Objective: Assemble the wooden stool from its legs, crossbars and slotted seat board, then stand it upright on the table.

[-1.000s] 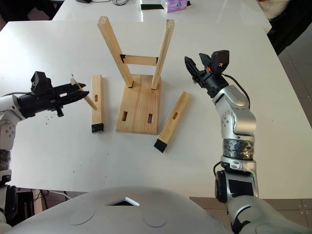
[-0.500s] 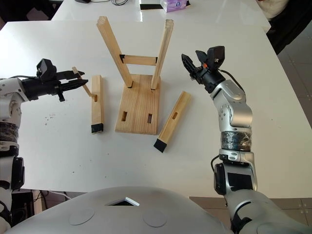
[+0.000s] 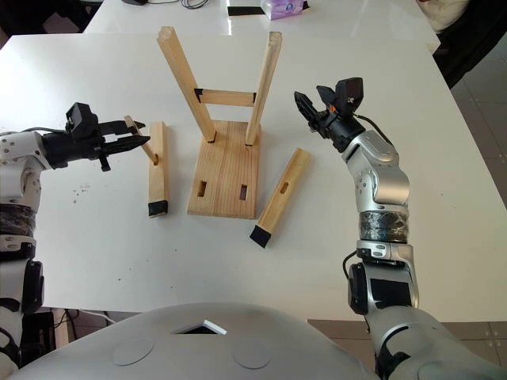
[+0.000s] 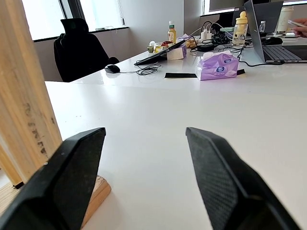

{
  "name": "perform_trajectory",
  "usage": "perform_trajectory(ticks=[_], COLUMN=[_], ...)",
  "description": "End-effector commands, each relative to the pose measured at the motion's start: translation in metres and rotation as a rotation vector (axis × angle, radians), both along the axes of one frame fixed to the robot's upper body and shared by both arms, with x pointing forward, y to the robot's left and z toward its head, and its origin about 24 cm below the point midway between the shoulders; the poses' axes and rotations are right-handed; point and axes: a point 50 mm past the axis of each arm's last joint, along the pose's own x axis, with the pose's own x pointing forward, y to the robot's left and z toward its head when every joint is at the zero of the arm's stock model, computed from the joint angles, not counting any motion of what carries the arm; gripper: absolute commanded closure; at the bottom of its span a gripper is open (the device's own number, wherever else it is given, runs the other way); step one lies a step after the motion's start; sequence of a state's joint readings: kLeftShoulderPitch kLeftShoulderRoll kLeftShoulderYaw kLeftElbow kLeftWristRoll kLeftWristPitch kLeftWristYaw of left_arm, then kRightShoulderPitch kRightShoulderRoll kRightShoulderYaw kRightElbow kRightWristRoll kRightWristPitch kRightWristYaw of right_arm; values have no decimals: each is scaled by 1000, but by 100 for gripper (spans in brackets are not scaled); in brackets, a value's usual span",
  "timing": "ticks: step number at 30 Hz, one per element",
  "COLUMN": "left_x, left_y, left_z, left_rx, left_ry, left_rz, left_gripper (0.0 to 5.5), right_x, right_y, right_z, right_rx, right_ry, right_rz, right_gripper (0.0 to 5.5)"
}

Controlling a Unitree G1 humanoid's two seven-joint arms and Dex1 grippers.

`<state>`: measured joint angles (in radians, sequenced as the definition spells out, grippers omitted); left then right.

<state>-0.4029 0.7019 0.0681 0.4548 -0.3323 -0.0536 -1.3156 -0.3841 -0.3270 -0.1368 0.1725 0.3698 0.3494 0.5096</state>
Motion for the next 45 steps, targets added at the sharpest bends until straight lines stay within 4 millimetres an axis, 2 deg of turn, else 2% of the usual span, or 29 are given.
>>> perform_trajectory(ticks=[1, 10, 14, 20, 30, 40, 45], left_x=[-1, -8, -22, -37, -37, -30, -33], left_y=[-5, 4, -1, -1, 3, 24, 20], left_z=[-5, -22, -24, -33, -34, -28, -37], left_rx=[17, 39, -21, 26, 117, 111, 95], left_ry=[30, 118, 165, 236, 271, 340, 364], left_rz=[-38, -34, -78, -129, -208, -149, -144], left_gripper=[419, 419, 419, 419, 419, 419, 419], right_x=[3, 4, 0, -2, -2, -10, -12], right_y=[-2, -3, -5, -7, -5, -10, -6], right_z=[6, 7, 4, 1, -1, -8, -9], right_rx=[-27, -34, -32, -33, -28, -35, -29], right_ry=[-21, -17, -6, 6, 12, 41, 45], right_rz=[5, 18, 19, 14, 29, 26, 26], right_gripper=[240, 240, 240, 240, 240, 240, 240])
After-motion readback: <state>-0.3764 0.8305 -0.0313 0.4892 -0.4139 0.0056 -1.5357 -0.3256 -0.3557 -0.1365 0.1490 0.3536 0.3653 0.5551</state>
